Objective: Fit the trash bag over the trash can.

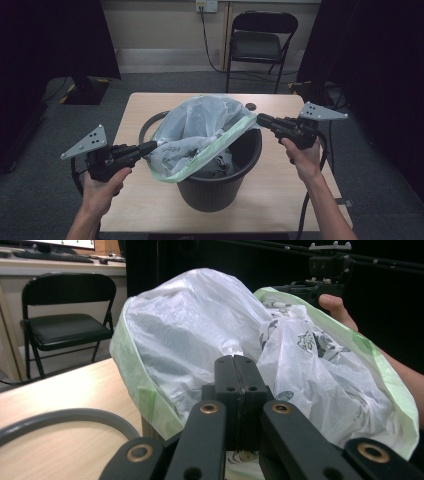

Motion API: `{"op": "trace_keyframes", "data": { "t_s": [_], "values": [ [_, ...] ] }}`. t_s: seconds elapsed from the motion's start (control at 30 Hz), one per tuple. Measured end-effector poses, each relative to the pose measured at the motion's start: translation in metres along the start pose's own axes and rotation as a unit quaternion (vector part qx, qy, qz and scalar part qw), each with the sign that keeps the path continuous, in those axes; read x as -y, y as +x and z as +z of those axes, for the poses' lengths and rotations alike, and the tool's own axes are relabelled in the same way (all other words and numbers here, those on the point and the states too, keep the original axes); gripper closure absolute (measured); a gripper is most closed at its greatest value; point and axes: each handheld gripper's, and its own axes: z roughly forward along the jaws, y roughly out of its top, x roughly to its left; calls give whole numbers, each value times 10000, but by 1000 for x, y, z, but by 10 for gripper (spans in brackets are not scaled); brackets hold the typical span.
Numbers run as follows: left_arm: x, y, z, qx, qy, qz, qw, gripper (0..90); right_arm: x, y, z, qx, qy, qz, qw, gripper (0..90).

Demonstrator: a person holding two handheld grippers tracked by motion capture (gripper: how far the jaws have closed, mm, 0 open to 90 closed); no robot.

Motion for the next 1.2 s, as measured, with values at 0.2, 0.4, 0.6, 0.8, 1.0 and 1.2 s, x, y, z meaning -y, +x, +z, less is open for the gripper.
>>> {"op": "trace_keyframes", "data": {
  "t_s": [0.2,0.4,0.6,0.8,1.0,1.2],
  "values": [
    [-16,15,8,-96,-324,-65,9994,767,-1,2,-1,-20,31,-51,10000,852],
    [-23,31,36,-396,-96,-226,9989,577,0,5,-6,-95,52,-100,9999,789],
    [-16,30,45,-316,-64,-274,9991,596,-9,6,-8,-157,-123,-49,9998,636],
    [-16,21,43,-242,50,-85,9997,599,-29,6,4,-108,-318,103,9994,594],
    [-10,14,33,-256,-37,24,9997,598,-31,-6,27,394,70,404,9984,484],
    [-8,5,25,-249,-6,157,9996,598,-13,0,26,336,373,469,9976,385]
  ]
}}
